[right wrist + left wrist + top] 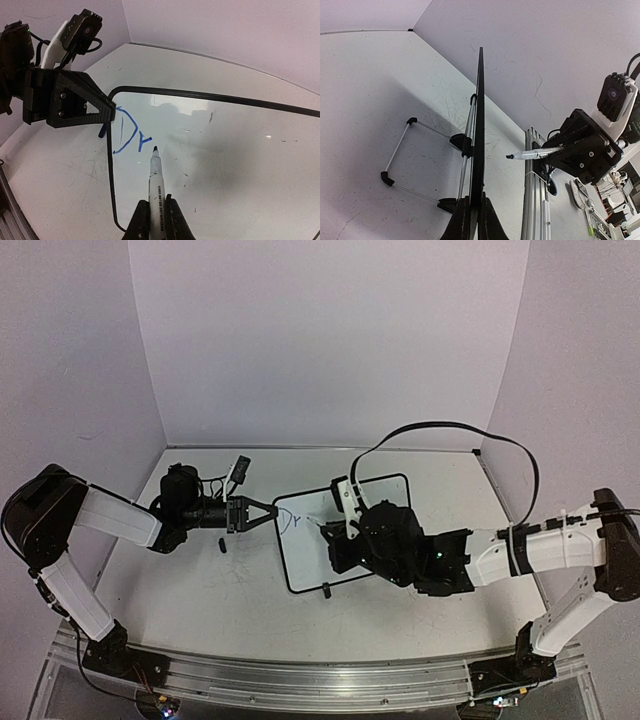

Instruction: Write a sentence on the whiteboard

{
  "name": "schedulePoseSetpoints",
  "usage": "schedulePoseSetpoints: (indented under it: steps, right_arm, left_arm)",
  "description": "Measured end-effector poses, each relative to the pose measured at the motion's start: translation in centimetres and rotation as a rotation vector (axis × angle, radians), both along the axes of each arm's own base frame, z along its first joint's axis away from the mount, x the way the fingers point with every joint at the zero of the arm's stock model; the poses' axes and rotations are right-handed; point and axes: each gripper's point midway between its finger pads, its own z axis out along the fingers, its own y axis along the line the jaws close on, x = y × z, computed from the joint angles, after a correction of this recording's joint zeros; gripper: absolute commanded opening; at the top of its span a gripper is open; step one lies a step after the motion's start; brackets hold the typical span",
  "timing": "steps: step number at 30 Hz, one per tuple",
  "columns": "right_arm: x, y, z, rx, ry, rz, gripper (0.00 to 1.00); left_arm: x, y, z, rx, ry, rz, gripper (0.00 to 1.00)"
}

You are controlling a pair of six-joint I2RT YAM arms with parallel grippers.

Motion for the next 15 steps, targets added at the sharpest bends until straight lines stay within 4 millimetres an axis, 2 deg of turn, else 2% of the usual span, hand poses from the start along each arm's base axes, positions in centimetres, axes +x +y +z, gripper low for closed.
schedulePoseSetpoints:
  steps: [5,15]
  right_arm:
    - [-0.14,0.73,-0.45,-0.015,0.004,0.030,0.00]
    - [0.16,0.45,-0.42,-0.015,-0.001,0.006,0.00]
  left_arm:
    - [0.00,0.00,-0.02,0.001,-0.004,0.000,0.00]
    - [-0.01,0.01,-0.14,0.005,-0.001,-0.001,0.00]
